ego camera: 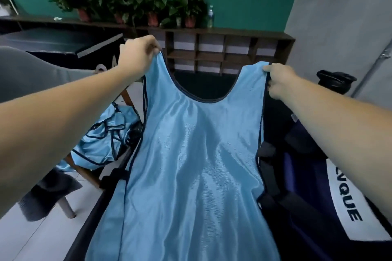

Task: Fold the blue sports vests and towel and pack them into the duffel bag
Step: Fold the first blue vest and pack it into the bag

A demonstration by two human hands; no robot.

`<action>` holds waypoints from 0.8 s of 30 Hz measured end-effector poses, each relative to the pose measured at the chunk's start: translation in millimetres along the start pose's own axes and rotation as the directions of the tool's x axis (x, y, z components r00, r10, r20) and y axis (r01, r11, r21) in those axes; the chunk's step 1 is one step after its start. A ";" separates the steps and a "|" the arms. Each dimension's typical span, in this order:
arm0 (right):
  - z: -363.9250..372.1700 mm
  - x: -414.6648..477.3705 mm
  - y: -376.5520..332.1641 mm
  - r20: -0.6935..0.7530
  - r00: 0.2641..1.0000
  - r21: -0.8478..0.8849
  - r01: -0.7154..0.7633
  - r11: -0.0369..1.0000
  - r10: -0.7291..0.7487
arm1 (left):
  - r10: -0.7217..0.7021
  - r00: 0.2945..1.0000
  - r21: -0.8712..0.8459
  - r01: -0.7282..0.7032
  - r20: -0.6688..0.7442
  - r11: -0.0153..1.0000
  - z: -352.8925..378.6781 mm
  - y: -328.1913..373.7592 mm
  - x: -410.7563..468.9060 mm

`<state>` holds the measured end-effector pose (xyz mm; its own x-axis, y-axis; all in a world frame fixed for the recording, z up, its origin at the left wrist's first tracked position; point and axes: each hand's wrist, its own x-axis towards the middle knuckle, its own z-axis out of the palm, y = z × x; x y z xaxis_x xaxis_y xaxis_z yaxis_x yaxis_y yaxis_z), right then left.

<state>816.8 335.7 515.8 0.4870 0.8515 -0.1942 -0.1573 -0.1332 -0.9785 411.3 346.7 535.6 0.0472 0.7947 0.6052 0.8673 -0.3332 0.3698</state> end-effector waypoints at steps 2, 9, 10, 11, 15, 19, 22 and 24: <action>-1.4 -4.3 5.6 0.034 0.999 -0.029 -0.038 0.999 0.039 | 0.024 0.998 0.003 -0.024 0.059 1.000 0.5 5.9 -14.4; -26.7 -60.7 -7.6 0.211 0.976 -0.020 -0.041 0.999 0.045 | 0.085 0.989 -0.038 -0.081 0.124 0.996 -60.8 22.1 -81.2; -32.8 -77.9 -11.5 0.244 0.969 -0.016 -0.025 1.000 0.028 | 0.087 0.989 -0.043 -0.082 0.121 0.996 -73.7 25.7 -91.9; -38.8 -97.2 -14.5 0.275 0.961 -0.006 -0.012 1.000 0.013 | 0.090 0.989 -0.049 -0.085 0.115 0.995 -85.6 30.0 -102.9; -60.3 -184.4 -7.1 0.368 0.930 0.056 -0.037 0.998 0.014 | 0.094 0.991 -0.101 -0.085 0.093 0.991 -126.4 51.1 -157.6; -80.3 -264.5 15.5 0.402 0.915 0.065 -0.056 0.996 0.025 | 0.099 0.986 -0.129 -0.082 0.131 0.988 -155.3 64.3 -220.2; -94.9 -311.2 37.3 0.432 0.902 0.058 -0.037 0.998 0.009 | 0.104 0.974 -0.136 -0.077 0.201 0.988 -168.0 68.3 -260.9; -105.3 -335.7 53.1 0.450 0.893 0.038 -0.041 0.998 0.019 | 0.104 0.958 -0.153 -0.064 0.268 0.986 -173.6 70.6 -282.6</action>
<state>735.4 -10.7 521.8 0.0454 0.9858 -0.1614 -0.2095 -0.1485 -0.9665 373.2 10.4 513.1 0.2681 0.8626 0.4290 0.7763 -0.4571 0.4341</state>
